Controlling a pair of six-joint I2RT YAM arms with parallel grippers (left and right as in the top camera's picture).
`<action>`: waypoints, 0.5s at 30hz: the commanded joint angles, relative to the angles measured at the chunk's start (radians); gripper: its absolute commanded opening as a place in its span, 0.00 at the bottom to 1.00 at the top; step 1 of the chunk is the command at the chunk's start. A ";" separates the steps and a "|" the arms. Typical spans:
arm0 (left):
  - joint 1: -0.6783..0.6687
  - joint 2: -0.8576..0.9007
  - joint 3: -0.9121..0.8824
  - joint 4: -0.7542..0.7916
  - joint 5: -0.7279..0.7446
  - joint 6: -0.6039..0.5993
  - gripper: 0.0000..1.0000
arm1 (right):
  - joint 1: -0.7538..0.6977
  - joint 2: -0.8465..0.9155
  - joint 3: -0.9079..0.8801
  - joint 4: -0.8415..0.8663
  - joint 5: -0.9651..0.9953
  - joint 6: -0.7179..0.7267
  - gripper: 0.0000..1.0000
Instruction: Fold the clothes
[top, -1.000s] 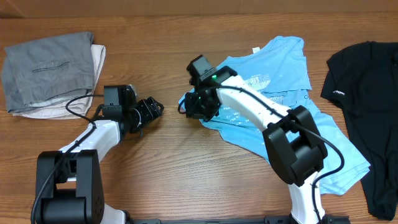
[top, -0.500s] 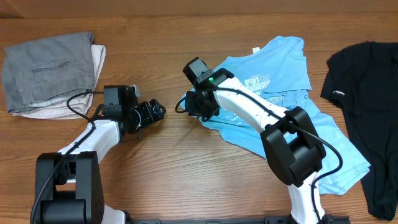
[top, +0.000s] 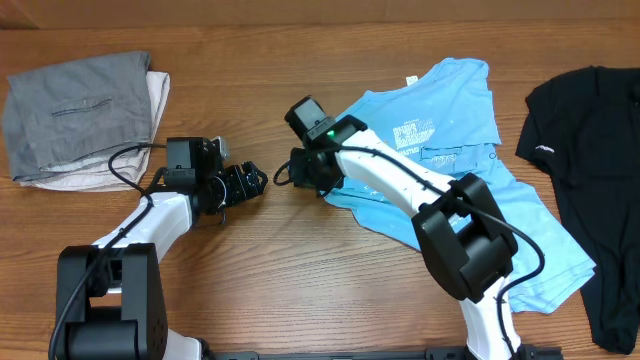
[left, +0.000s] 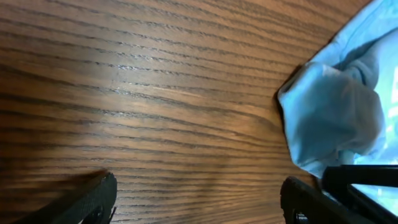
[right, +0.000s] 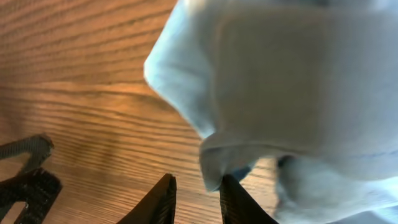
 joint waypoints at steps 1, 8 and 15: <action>0.005 0.028 -0.034 -0.027 0.080 0.058 0.86 | 0.029 0.011 -0.005 0.014 0.055 0.031 0.27; 0.007 0.028 -0.034 -0.034 0.128 0.068 0.77 | 0.047 0.012 -0.005 0.062 0.055 0.054 0.27; 0.007 0.028 -0.033 -0.037 0.151 0.072 0.75 | 0.043 0.008 -0.005 0.178 -0.138 -0.083 0.33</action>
